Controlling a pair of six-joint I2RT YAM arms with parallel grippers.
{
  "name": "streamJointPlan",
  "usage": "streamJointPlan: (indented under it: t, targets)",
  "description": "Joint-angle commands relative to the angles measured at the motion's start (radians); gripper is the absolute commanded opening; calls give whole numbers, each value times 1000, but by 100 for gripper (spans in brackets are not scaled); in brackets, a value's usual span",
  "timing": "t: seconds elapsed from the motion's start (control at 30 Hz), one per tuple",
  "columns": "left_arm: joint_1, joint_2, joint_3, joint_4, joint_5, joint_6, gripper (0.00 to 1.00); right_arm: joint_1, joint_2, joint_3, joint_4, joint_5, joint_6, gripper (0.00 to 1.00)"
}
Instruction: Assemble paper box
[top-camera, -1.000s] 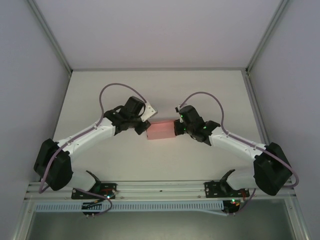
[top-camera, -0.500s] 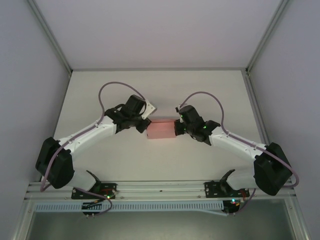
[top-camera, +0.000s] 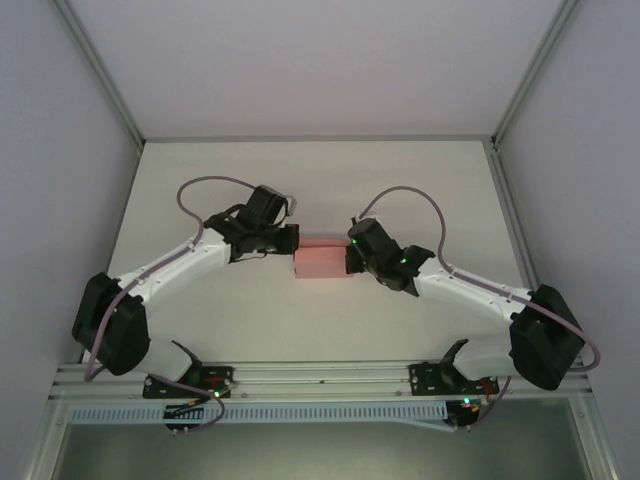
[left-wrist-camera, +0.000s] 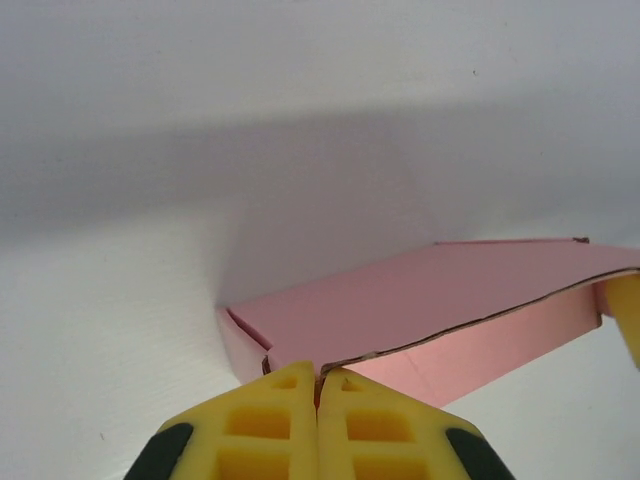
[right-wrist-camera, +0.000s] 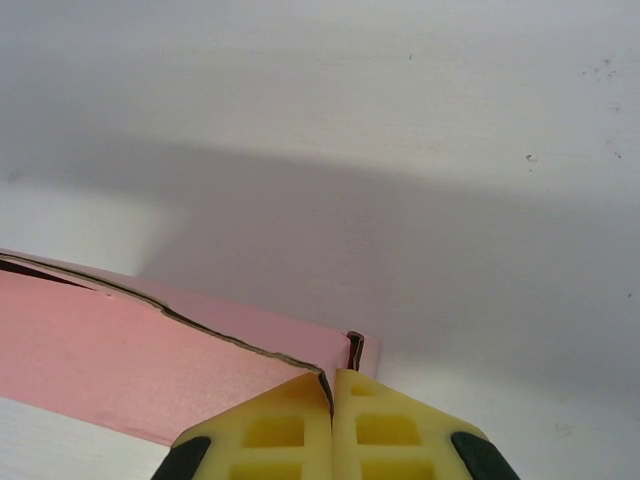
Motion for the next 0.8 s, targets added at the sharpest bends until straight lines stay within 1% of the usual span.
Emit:
streamJointPlan:
  t: [0.0,0.1,0.17,0.23,0.33,0.4,0.47,0.6,0.67,0.7,0.77]
  targets:
    - [7,8,-14,81,85,-104,0,31,-1,-29,-18,-31,42,0]
    - [11,12,-16,98,102,-84,0,31,-4,-39,-6,-42,40,0]
    - [11,19,-9,76,86,-35,0,32,-13,-44,-1,-37,31,0]
    - [3,18,-19,72,56,56,0,32,-25,-58,18,-30,2,0]
    - [-17,8,-101,122,46,150,0,35,-43,-107,103,-38,-70,0]
    - [-30,-5,-172,175,46,184,0,49,-50,-148,177,-45,-130,0]
    - [-38,-19,-214,191,45,194,0,70,-49,-176,219,-33,-176,0]
    - [-73,-83,-271,213,27,219,0,128,-29,-223,262,60,-210,0]
    - [-88,-121,-291,217,20,231,0,157,-29,-249,280,127,-214,0]
    - [-92,-137,-298,211,7,223,7,168,-31,-254,277,155,-207,0]
    - [-98,-156,-307,200,8,215,15,185,-37,-268,278,187,-198,0]
